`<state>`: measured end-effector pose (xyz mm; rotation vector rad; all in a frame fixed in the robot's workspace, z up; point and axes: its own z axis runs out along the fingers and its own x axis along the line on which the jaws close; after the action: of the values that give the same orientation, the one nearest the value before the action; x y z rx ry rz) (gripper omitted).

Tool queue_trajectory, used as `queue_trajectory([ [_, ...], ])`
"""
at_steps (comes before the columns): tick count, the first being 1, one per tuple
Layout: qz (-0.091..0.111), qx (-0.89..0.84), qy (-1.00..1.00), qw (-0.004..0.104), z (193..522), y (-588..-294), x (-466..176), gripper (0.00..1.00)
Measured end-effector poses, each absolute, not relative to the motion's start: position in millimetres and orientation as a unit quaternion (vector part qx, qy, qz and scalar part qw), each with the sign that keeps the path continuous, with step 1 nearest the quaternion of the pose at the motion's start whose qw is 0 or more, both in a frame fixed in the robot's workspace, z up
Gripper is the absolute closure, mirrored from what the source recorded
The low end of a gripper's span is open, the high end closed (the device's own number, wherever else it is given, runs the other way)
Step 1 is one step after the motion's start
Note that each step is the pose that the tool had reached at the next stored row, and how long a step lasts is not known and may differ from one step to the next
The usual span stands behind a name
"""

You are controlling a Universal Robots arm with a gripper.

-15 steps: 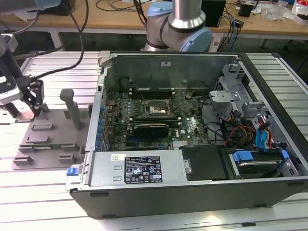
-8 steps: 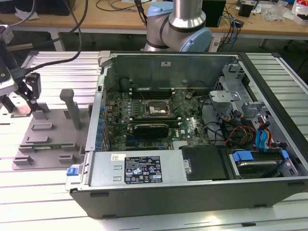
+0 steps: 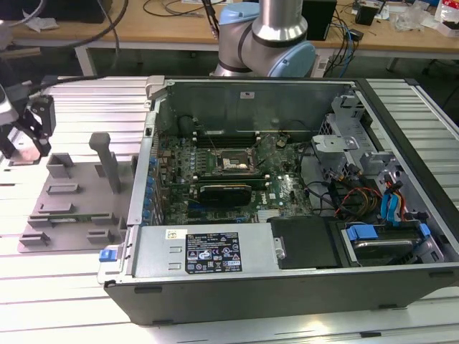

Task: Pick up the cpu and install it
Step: 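Pick up the cpu and move it towards the insertion slot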

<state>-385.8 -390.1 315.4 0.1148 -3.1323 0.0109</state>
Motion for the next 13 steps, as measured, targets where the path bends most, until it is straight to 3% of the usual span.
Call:
queue_trajectory([
  [13,0.013,0.037,-0.999,0.004,390,-386,-384,0.45],
])
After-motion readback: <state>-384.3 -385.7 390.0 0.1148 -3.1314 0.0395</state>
